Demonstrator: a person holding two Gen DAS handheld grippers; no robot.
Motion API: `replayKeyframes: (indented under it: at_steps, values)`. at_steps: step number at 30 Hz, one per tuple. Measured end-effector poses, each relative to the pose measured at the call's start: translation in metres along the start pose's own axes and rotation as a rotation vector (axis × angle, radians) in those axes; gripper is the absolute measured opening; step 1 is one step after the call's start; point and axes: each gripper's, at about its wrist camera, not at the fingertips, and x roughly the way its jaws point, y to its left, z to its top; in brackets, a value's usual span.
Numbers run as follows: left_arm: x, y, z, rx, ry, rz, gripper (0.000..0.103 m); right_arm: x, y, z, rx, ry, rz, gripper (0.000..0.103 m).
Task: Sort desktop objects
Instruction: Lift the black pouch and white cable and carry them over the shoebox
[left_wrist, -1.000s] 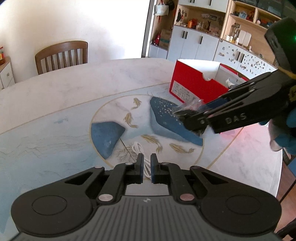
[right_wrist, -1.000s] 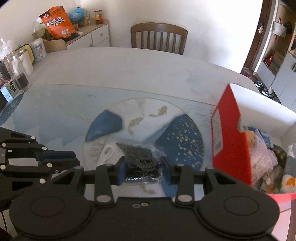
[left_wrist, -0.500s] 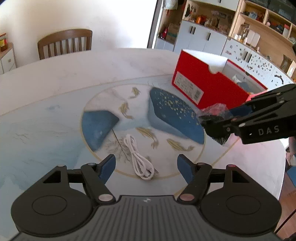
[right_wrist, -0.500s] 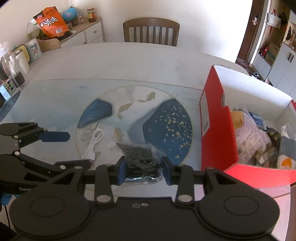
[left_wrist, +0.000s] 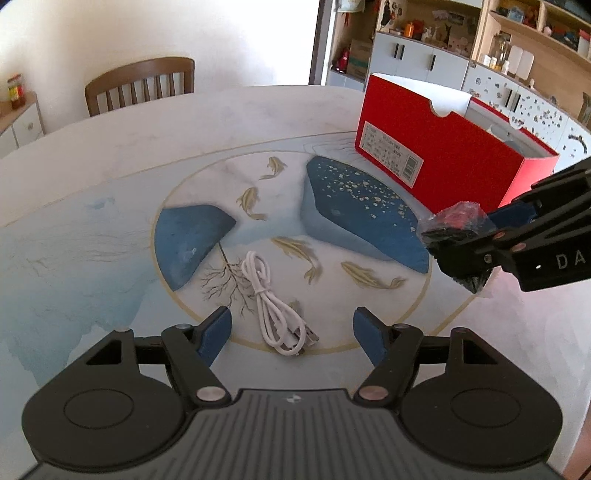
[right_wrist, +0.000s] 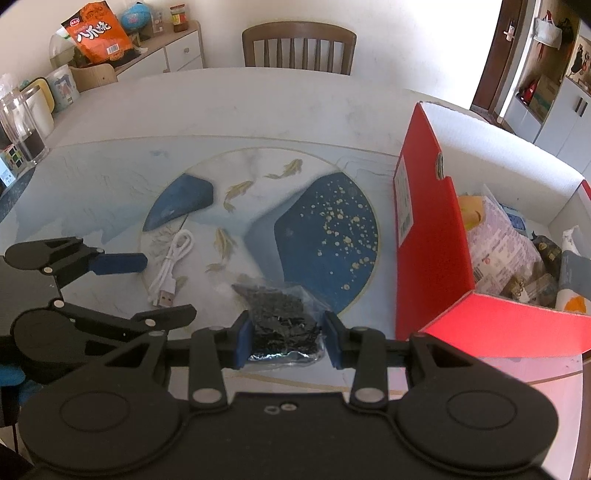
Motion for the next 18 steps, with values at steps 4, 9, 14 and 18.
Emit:
replayKeyframes:
  at_steps: [4, 9, 14, 18]
  values:
    - [-0.001, -0.001, -0.003, 0.036, -0.023, 0.056, 0.041, 0.001, -0.002, -0.001, 0.002, 0.004, -0.001, 0.039]
    - [-0.002, 0.007, -0.001, 0.036, -0.025, 0.055, 0.023, 0.002, -0.002, -0.001, -0.001, 0.004, -0.006, 0.039]
    - [-0.003, 0.013, 0.0, 0.015, -0.02, 0.034, 0.02, 0.0, -0.001, 0.003, -0.004, -0.002, -0.009, 0.039]
    - [-0.005, 0.016, 0.001, -0.003, -0.021, 0.026, 0.02, -0.002, -0.001, 0.006, -0.004, -0.009, -0.012, 0.039]
